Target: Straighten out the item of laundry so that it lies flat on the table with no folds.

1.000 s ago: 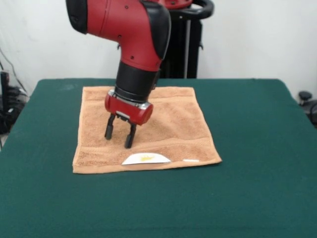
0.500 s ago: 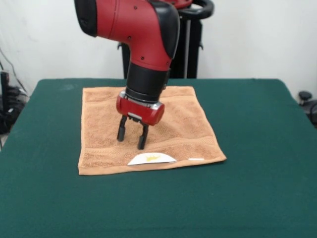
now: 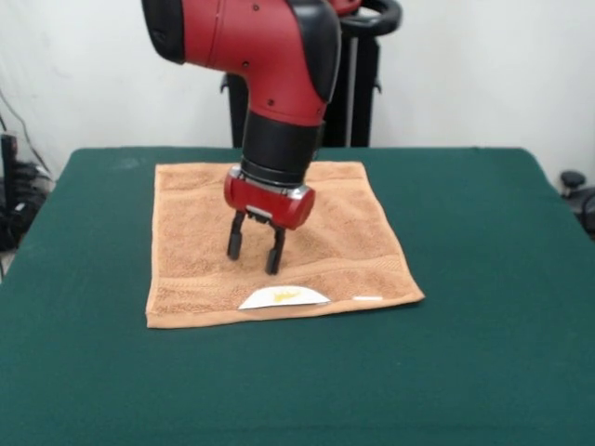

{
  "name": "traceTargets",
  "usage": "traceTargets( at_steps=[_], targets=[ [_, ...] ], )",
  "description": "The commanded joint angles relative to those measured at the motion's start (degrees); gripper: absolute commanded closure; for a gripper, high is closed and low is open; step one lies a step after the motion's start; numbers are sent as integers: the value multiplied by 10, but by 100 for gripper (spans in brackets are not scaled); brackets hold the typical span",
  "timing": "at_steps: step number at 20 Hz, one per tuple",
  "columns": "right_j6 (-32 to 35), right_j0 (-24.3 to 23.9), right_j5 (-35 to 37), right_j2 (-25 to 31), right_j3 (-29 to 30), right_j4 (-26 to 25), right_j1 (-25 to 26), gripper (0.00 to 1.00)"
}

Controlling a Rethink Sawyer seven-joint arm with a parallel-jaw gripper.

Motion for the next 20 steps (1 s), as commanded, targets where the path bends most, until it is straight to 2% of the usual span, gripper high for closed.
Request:
traceTargets(
  at_steps=[1,12,20],
  targets=[
    [-14,-7,93,104,68,12,-22,0],
    [-32,-36,139,137,98,10,-73,0],
    [8,-19,107,126,120,10,-66,0]
  ],
)
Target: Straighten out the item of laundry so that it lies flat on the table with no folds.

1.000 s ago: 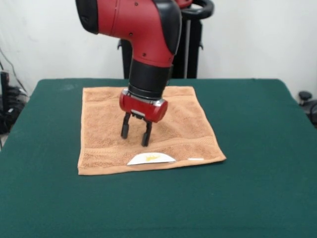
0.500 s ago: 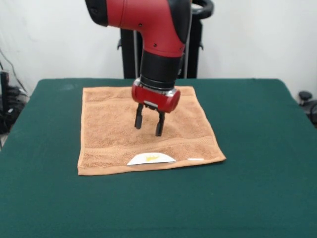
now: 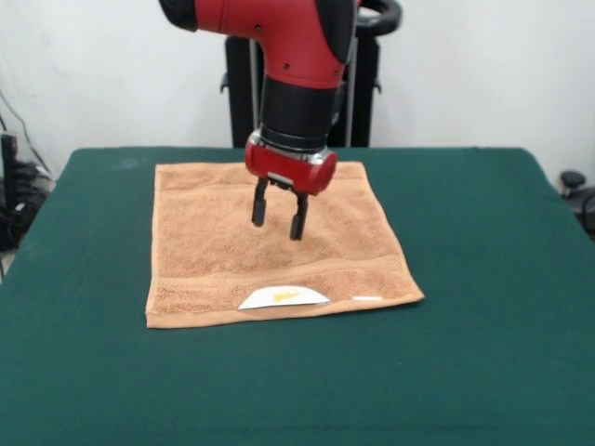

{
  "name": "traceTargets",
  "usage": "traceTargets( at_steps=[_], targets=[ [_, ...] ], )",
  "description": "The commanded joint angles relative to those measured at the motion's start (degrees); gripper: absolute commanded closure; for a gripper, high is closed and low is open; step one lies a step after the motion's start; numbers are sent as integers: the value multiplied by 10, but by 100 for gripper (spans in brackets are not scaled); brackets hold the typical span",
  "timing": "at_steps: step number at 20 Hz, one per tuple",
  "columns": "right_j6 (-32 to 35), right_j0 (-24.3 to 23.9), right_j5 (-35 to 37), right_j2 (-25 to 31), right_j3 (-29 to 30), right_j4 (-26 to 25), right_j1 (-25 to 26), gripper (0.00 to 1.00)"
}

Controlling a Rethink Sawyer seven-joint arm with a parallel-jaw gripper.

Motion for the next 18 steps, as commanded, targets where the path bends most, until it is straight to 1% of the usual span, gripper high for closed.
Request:
traceTargets(
  at_steps=[1,4,8,10,11,14,18],
  targets=[
    [15,17,33,63,57,12,13,0],
    [28,31,24,52,61,15,16,0],
    [37,45,26,41,73,19,3,0],
    [36,45,27,42,77,19,0,0],
    [36,40,23,46,79,20,5,0],
    [42,45,5,36,86,15,14,0],
    [34,40,10,33,106,10,-2,0]
  ],
)
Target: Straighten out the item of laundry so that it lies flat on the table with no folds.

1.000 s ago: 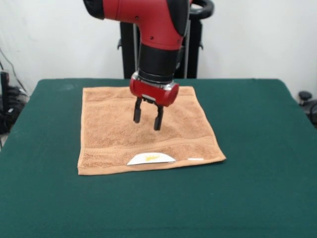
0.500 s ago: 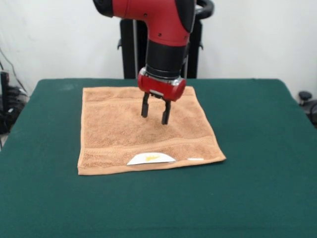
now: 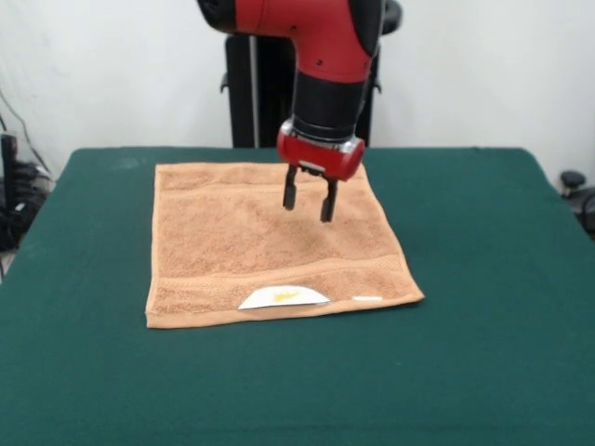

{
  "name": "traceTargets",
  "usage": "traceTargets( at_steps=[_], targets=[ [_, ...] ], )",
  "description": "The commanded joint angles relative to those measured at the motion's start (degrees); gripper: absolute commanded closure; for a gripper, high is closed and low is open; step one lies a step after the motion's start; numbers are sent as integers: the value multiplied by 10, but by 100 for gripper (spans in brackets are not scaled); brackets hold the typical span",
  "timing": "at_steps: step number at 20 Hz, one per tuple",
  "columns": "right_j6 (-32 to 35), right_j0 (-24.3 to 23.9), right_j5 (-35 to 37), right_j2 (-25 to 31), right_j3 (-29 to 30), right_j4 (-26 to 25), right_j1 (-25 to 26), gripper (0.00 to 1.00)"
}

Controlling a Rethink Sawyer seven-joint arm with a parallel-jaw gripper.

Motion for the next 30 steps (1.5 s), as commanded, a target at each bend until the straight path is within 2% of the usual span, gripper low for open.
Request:
traceTargets(
  at_steps=[1,8,16,20,24,30],
  targets=[
    [35,16,12,28,68,8,-14,0],
    [41,23,19,22,116,15,-62,0],
    [83,72,-42,-25,169,15,-72,0],
    [76,66,-52,-28,188,13,-83,0],
    [76,68,-87,-37,192,6,-70,0],
    [66,58,-99,-33,191,10,-65,0]
  ],
)
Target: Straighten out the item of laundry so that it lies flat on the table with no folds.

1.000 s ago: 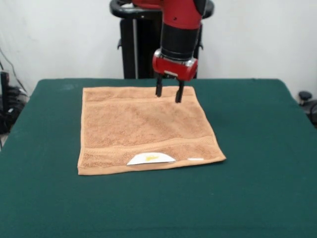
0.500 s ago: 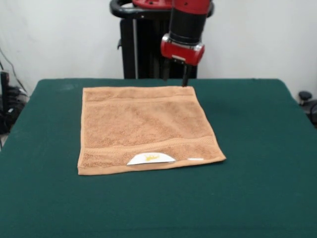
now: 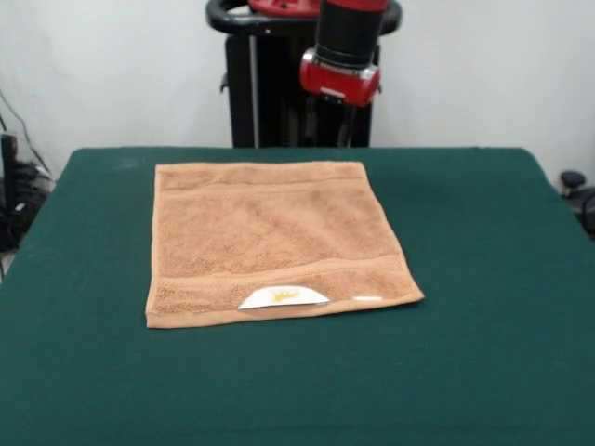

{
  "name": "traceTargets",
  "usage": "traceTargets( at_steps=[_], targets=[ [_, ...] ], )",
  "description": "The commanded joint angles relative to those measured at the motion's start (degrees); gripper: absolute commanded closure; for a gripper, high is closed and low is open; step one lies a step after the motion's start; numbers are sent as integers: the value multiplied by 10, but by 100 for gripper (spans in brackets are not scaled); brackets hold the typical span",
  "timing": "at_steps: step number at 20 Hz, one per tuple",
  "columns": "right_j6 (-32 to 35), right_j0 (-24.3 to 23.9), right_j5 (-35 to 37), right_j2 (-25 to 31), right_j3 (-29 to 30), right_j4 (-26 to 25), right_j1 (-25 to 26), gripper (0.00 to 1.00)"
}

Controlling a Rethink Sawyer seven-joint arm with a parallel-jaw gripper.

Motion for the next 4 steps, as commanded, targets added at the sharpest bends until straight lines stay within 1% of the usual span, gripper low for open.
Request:
traceTargets(
  at_steps=[1,4],
  targets=[
    [65,4,-52,18,28,9,19,0],
    [64,4,-57,14,29,9,23,0]
  ],
)
